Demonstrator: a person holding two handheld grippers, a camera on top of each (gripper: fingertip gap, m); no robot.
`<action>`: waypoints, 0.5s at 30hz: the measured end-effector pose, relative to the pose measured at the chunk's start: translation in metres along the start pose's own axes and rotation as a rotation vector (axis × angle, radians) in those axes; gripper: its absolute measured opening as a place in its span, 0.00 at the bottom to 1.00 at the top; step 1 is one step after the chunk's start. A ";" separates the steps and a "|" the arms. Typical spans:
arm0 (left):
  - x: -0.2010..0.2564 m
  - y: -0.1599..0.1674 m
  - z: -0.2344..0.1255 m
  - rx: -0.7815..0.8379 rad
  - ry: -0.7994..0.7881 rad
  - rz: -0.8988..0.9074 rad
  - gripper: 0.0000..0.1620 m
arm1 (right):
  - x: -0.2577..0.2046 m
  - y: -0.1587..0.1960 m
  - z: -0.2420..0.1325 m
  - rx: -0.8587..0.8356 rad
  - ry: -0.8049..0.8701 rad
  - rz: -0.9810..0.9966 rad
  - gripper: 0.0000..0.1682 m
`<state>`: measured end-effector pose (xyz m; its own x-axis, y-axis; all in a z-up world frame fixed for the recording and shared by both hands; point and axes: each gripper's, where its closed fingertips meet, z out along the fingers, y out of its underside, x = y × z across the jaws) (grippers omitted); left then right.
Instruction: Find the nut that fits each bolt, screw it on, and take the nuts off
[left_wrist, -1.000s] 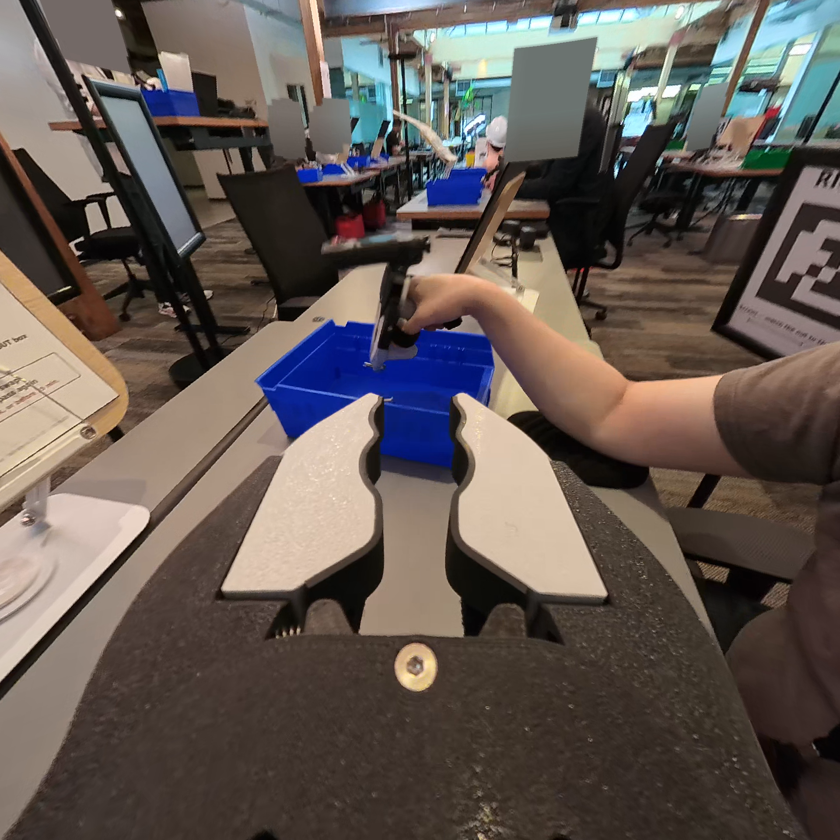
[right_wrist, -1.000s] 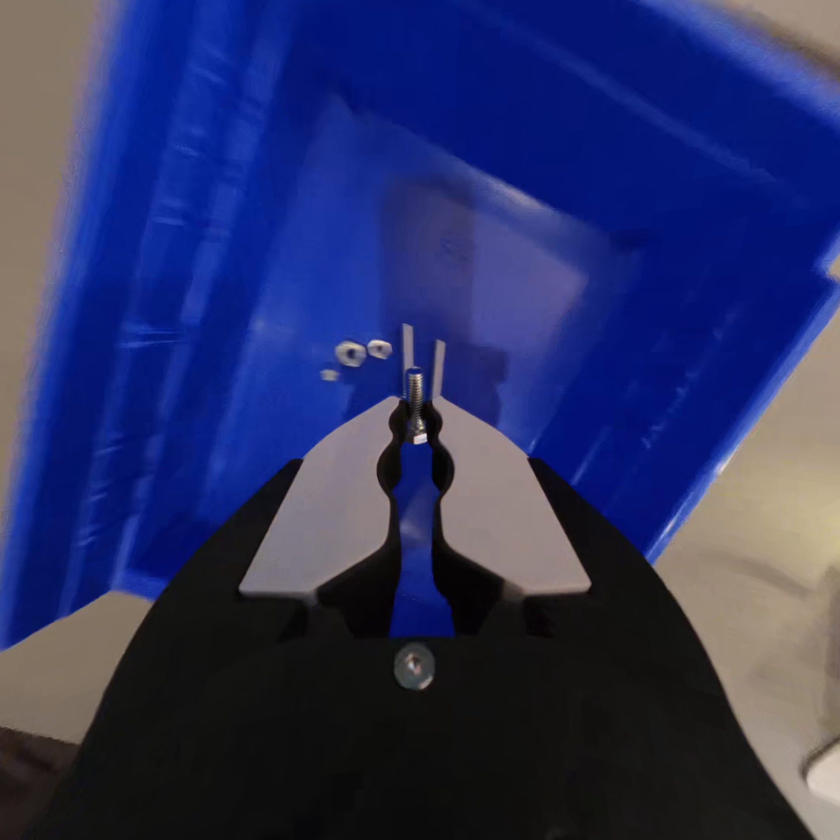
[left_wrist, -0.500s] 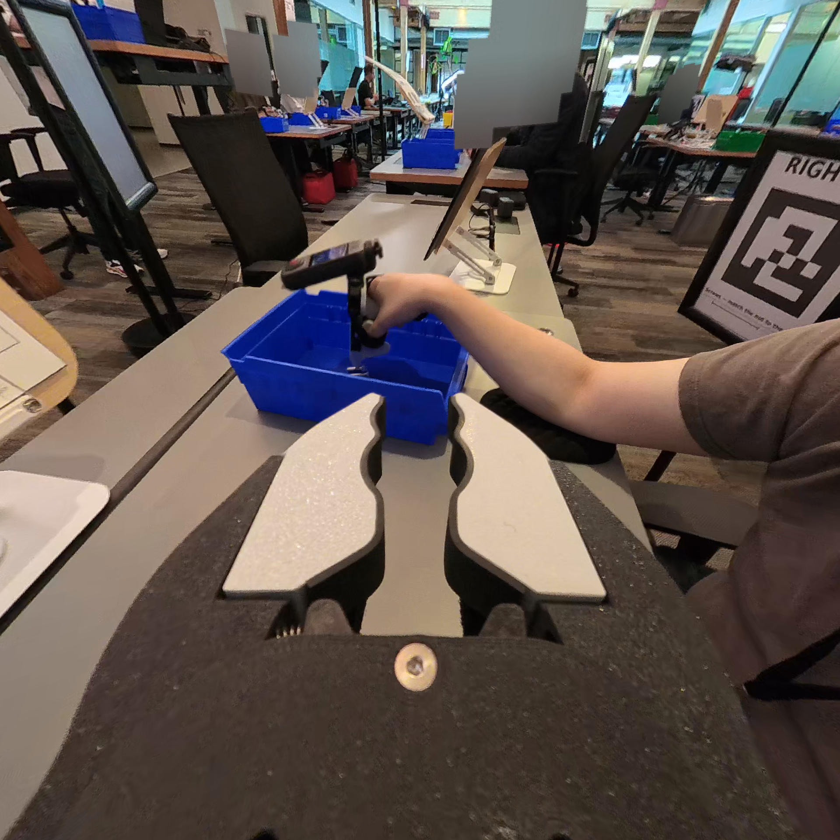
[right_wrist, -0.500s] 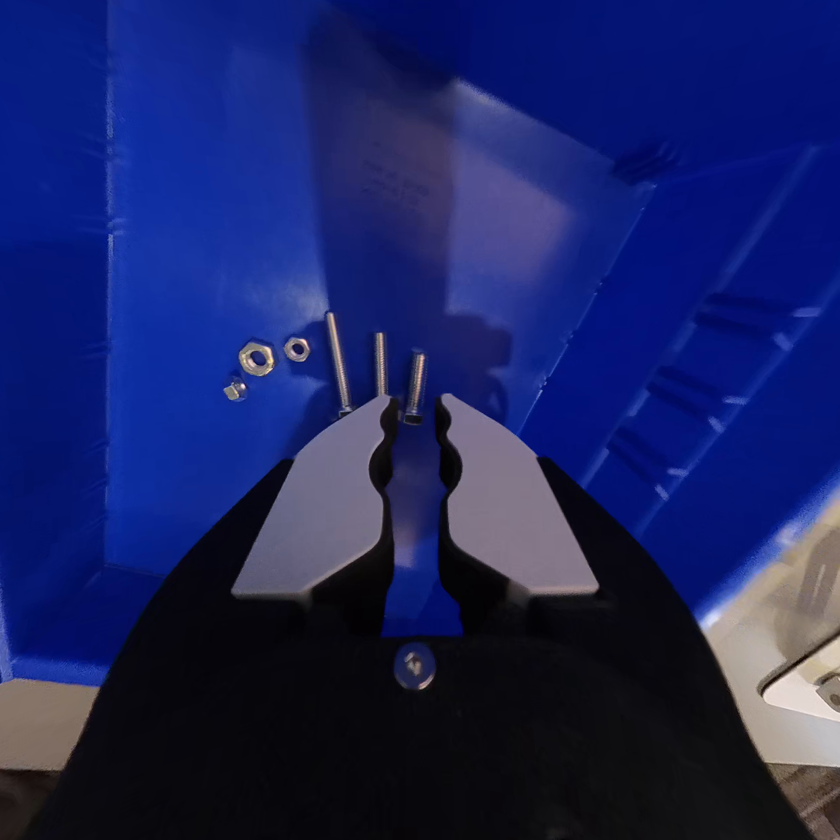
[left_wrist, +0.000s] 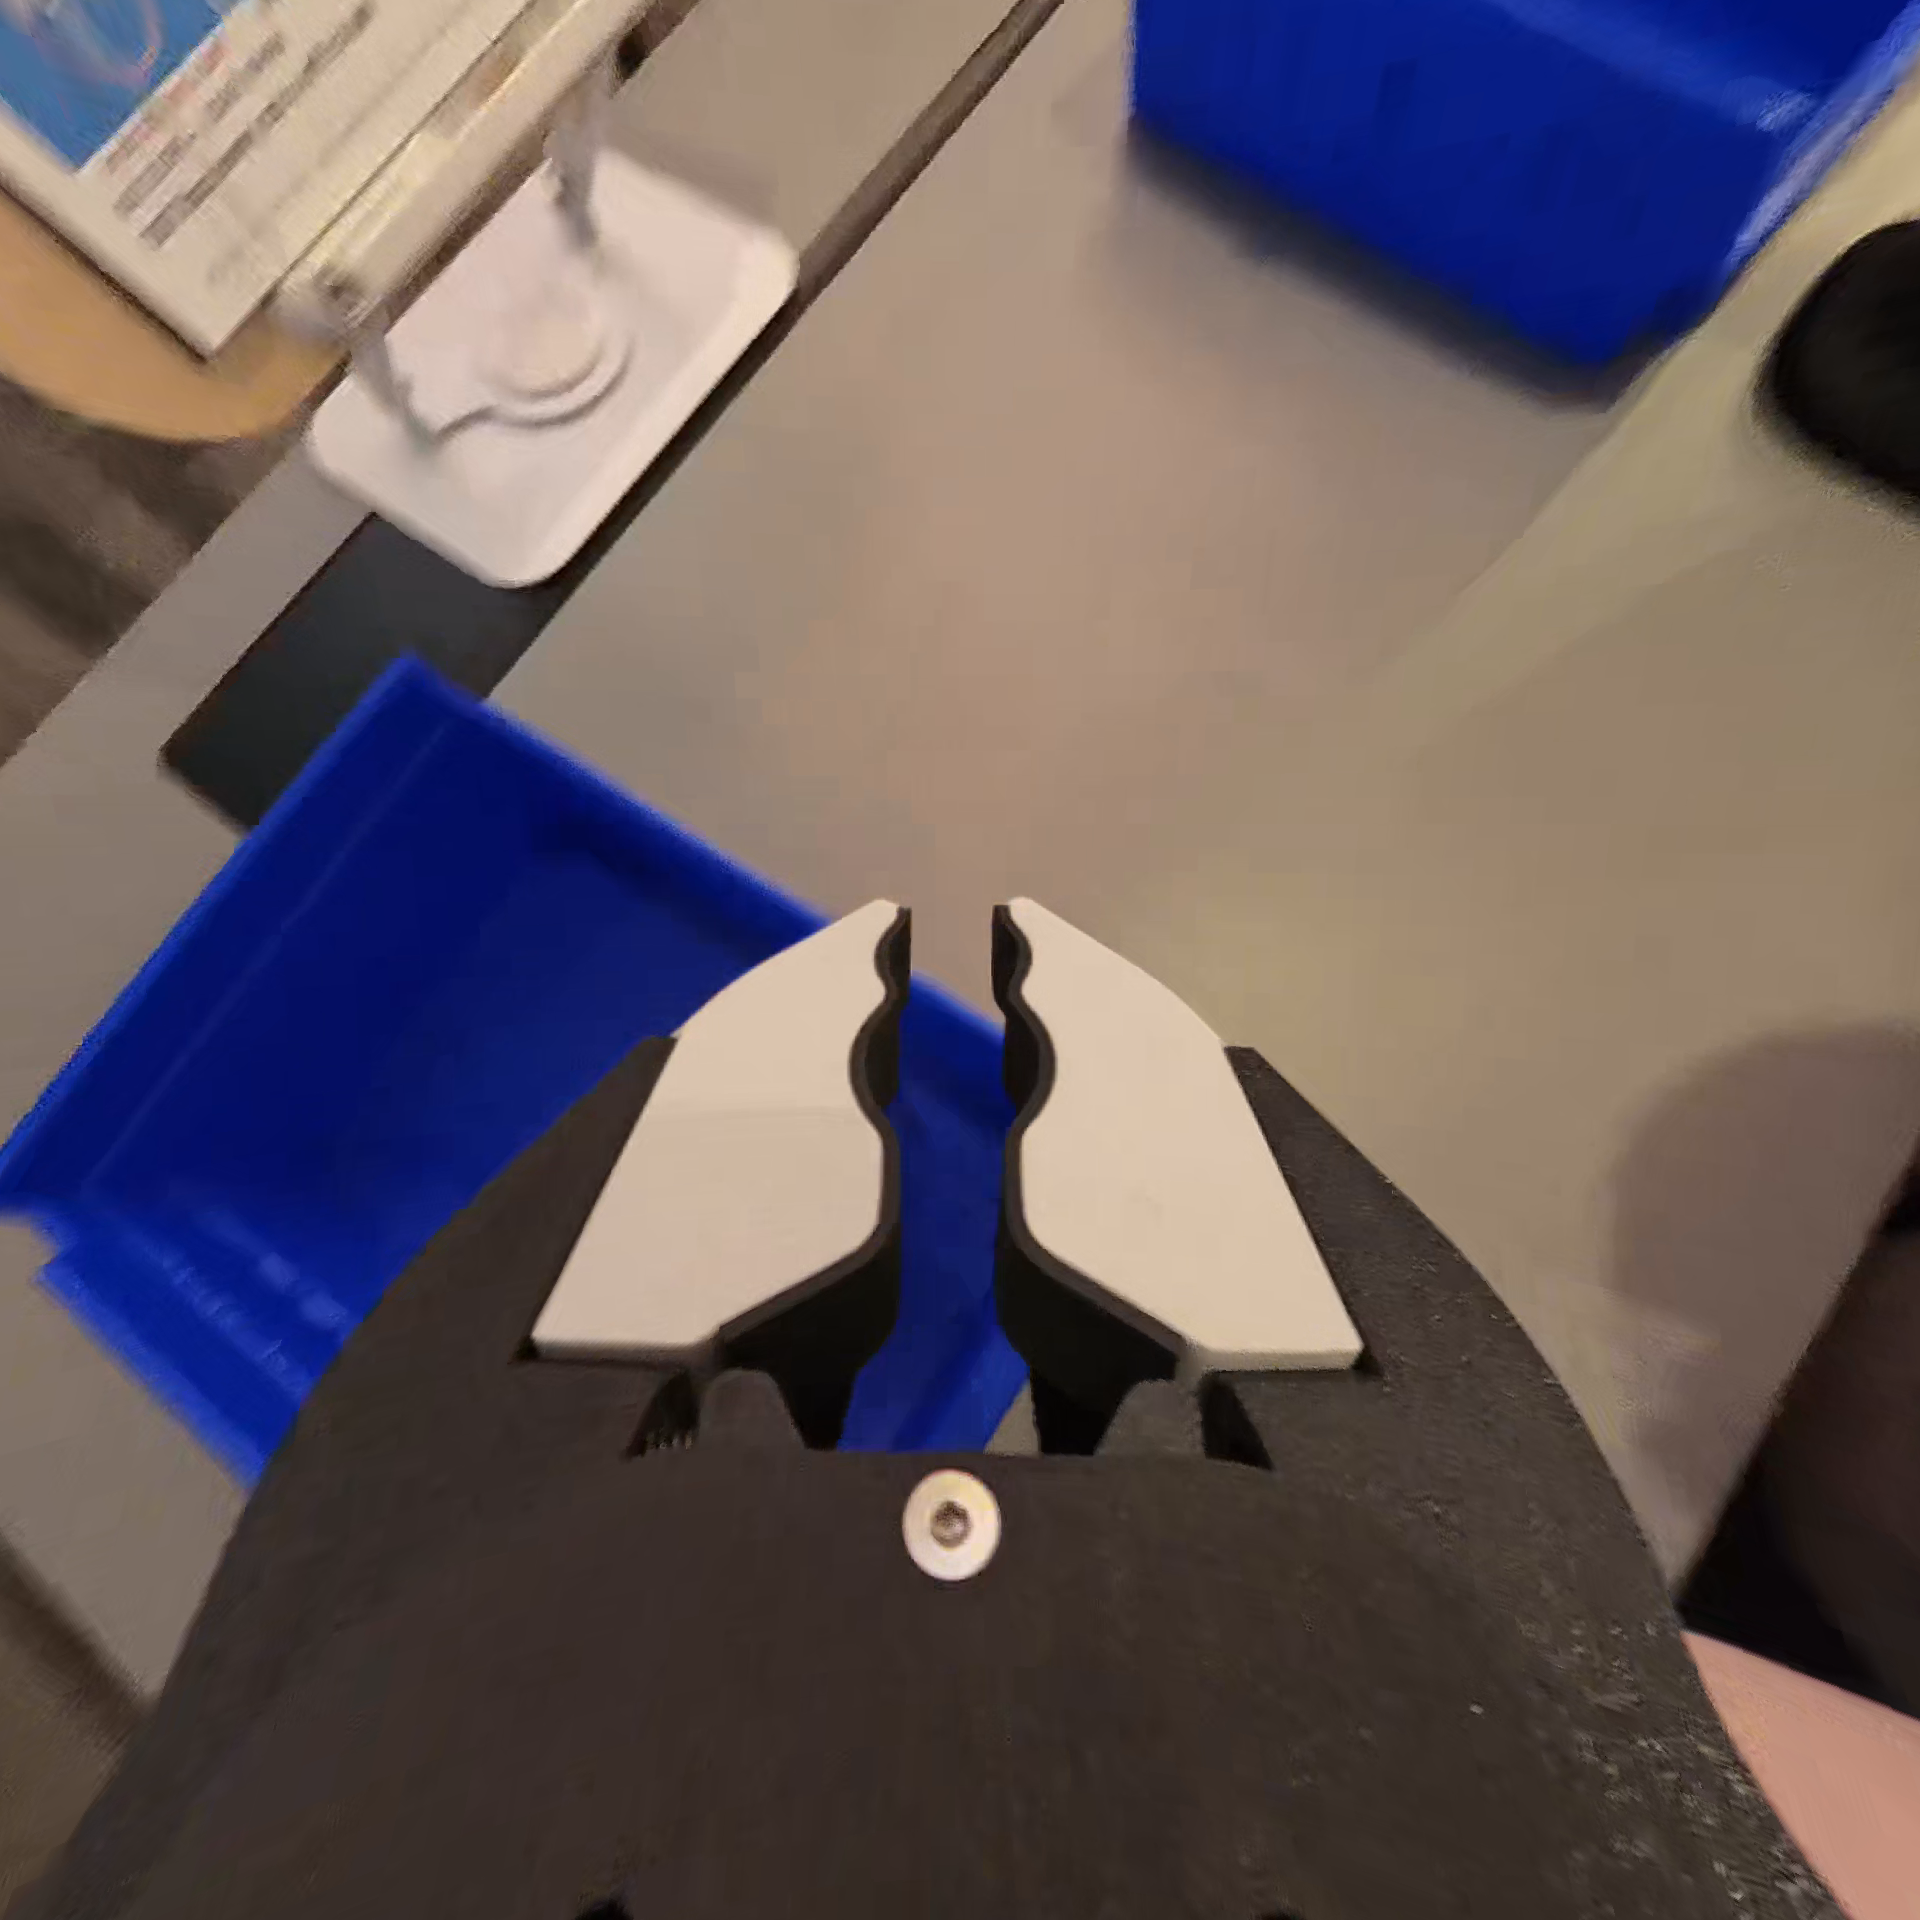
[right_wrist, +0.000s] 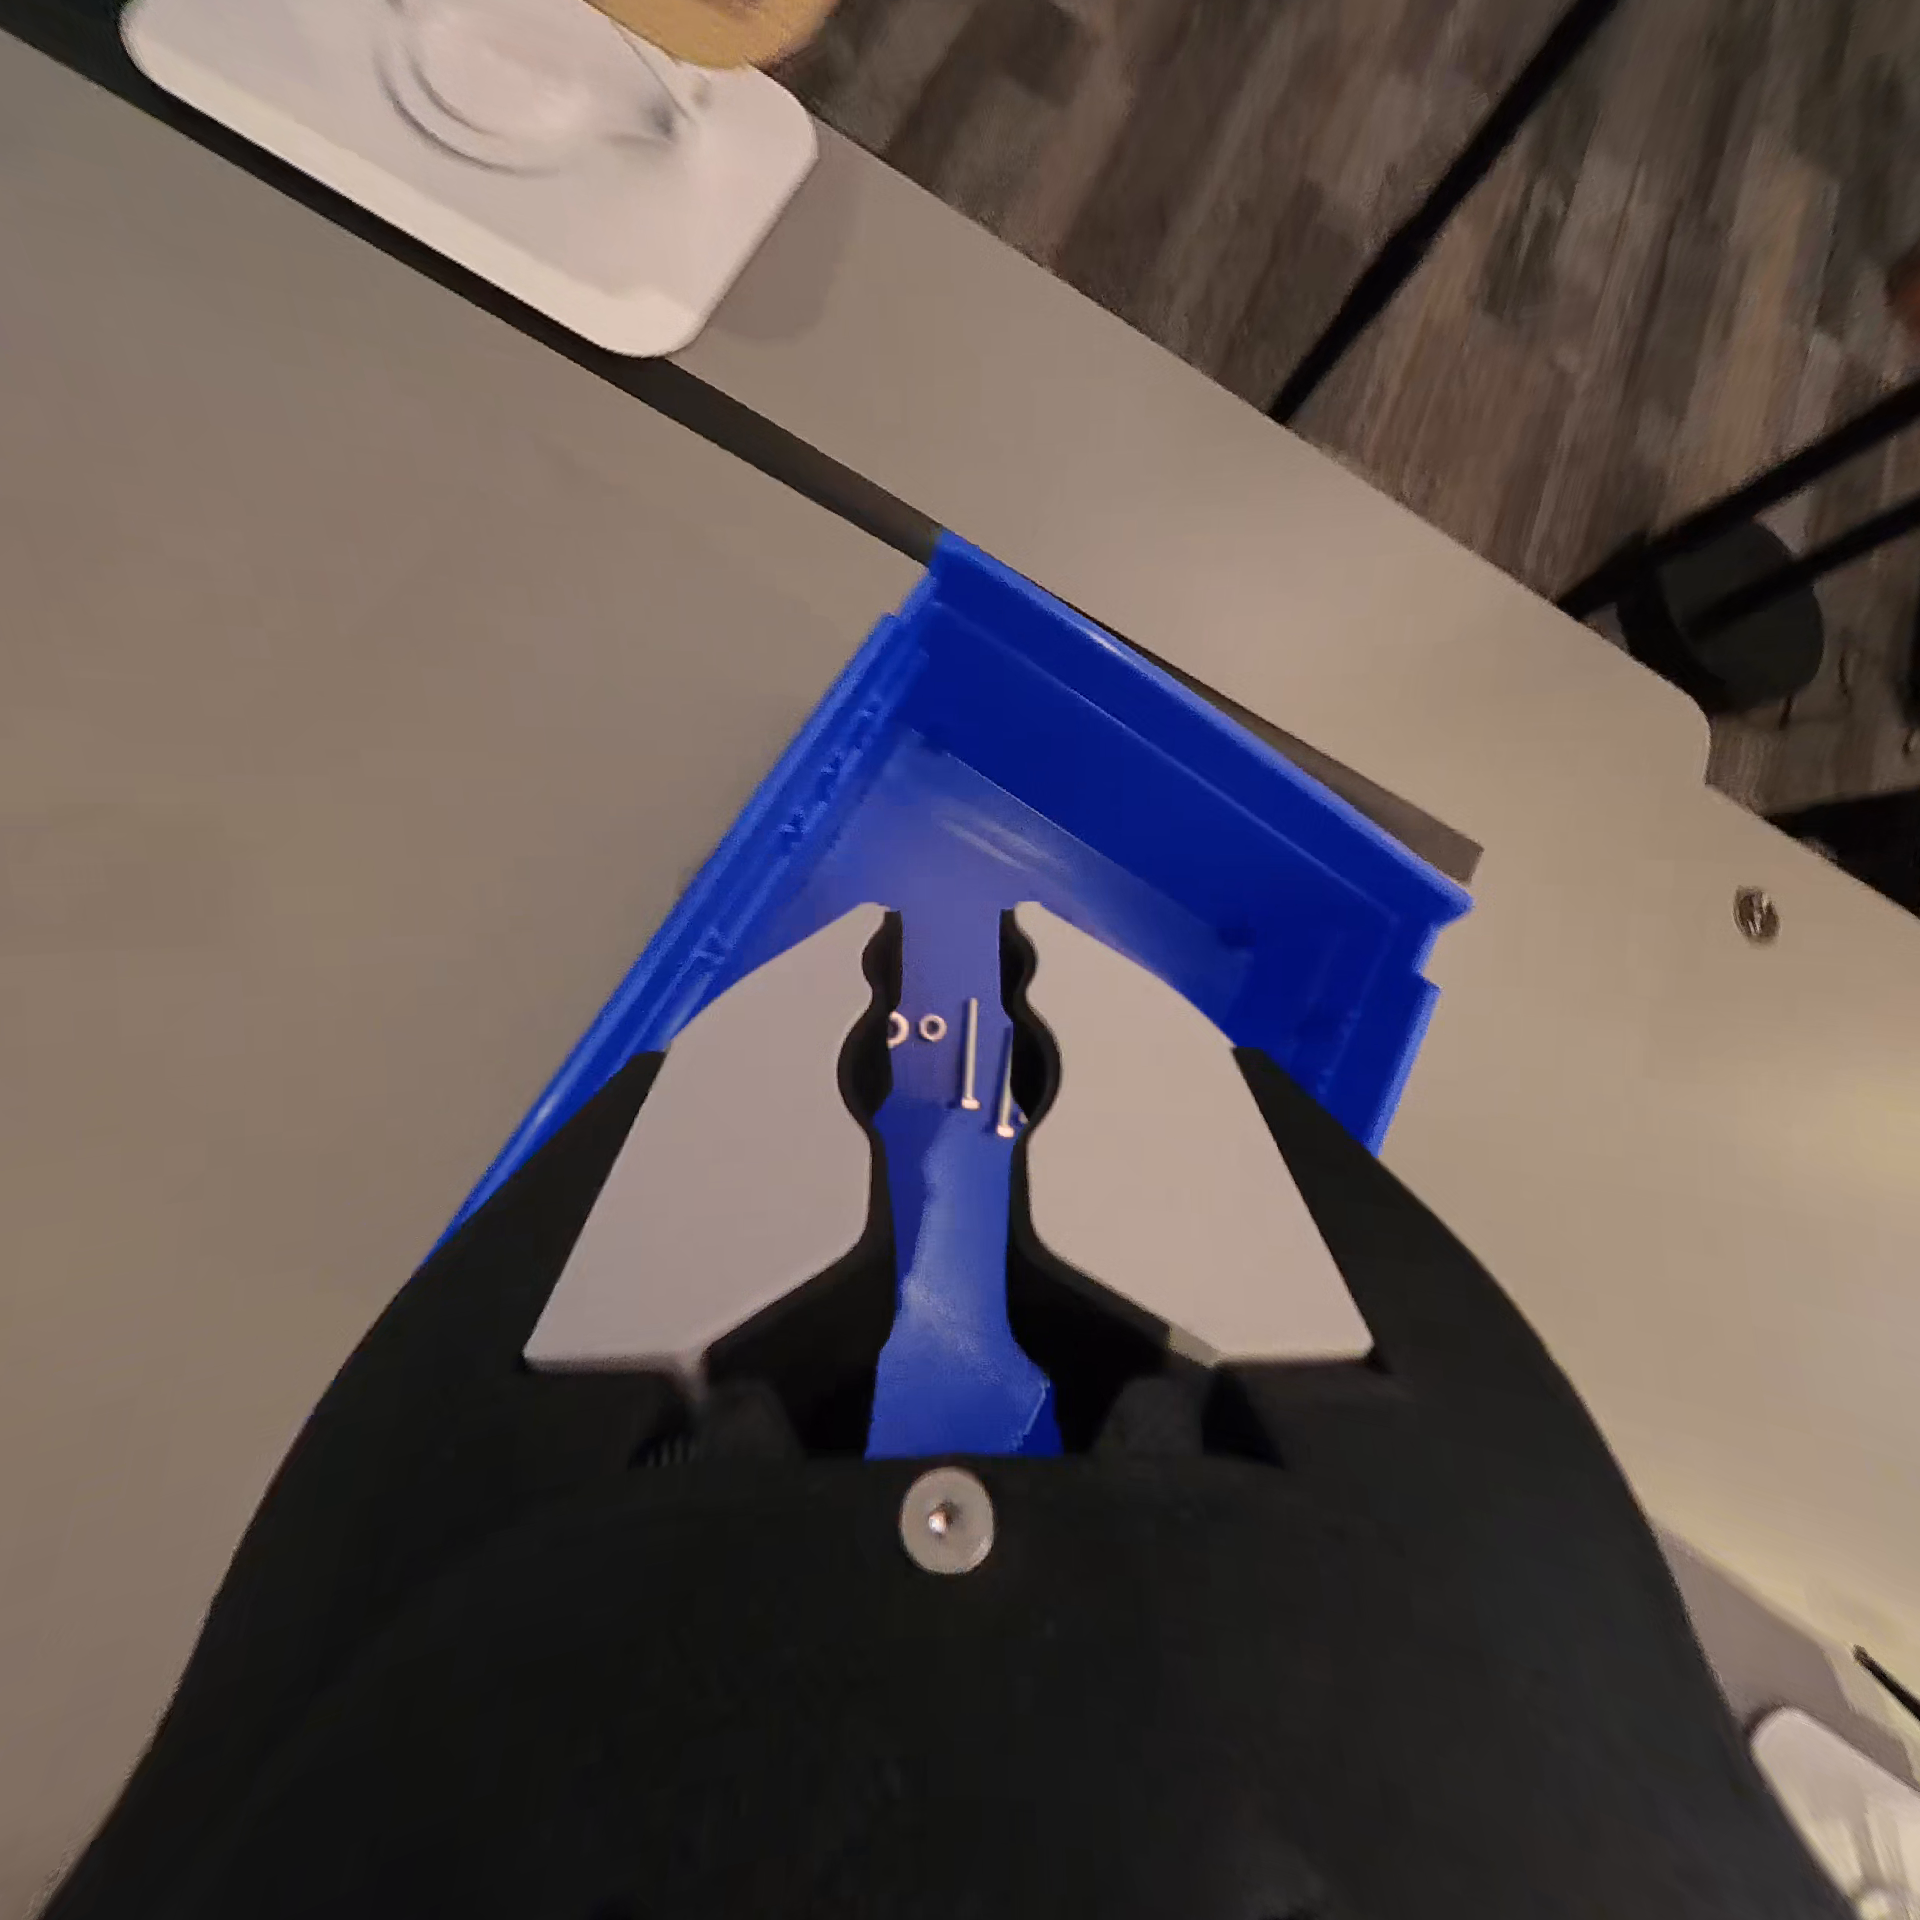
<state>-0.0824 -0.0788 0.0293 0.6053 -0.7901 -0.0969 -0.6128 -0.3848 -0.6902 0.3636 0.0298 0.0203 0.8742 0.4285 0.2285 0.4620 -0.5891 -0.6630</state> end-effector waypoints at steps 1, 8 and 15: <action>-0.012 0.009 0.002 -0.017 -0.037 0.011 0.08 | -0.006 -0.003 -0.001 0.013 -0.016 -0.015 0.12; -0.080 0.066 0.033 -0.141 -0.109 -0.293 0.07 | -0.022 -0.007 0.006 0.001 -0.037 -0.069 0.11; -0.091 0.121 0.074 -0.357 -0.062 -0.587 0.10 | -0.030 -0.002 0.016 -0.051 -0.043 -0.103 0.12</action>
<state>-0.1739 -0.0186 -0.0985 0.9097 -0.3779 0.1724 -0.2979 -0.8829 -0.3630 0.3337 0.0290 0.0038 0.8147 0.5174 0.2620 0.5574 -0.5738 -0.6000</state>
